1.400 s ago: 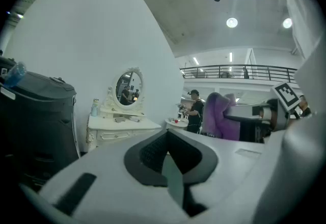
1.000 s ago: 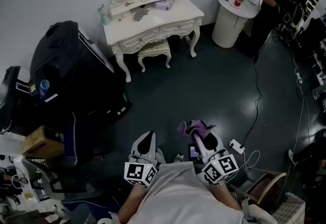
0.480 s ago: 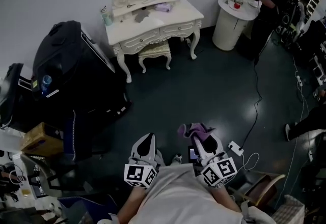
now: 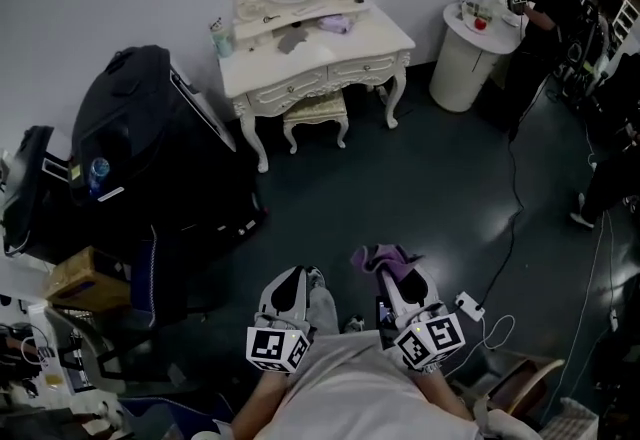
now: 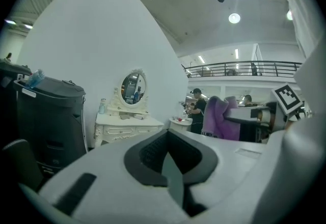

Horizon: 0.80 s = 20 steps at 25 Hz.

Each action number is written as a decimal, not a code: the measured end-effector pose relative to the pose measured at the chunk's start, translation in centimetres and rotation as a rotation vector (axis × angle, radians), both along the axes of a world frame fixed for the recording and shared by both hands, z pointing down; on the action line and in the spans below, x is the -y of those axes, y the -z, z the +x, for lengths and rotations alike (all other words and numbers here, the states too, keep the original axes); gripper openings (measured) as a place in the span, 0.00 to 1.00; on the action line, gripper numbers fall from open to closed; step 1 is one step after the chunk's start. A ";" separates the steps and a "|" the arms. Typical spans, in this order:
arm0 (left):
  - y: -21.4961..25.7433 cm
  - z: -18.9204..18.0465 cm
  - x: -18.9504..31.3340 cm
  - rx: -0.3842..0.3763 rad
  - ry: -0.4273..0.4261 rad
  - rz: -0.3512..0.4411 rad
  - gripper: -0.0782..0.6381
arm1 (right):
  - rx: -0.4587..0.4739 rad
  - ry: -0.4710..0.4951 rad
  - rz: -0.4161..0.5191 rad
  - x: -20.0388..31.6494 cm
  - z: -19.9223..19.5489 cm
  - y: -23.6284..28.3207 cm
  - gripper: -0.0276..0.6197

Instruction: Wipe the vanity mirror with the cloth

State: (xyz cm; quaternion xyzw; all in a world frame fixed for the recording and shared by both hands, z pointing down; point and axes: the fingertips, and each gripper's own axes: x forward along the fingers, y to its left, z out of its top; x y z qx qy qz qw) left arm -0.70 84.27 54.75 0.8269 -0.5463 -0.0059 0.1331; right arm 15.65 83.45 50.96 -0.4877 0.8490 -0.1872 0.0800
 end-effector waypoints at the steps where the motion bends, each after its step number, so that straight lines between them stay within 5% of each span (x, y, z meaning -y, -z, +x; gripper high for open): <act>1: 0.2 -0.1 1.3 -0.003 -0.007 0.006 0.11 | -0.018 0.002 0.012 1.0 -0.2 0.3 0.28; 12: 3.5 -3.0 17.7 0.072 -0.025 0.098 0.11 | -0.204 -0.096 0.078 15.6 -2.5 1.9 0.28; 20: 4.3 -7.8 26.3 0.096 -0.009 0.115 0.11 | -0.177 -0.185 0.071 23.9 -5.3 2.0 0.28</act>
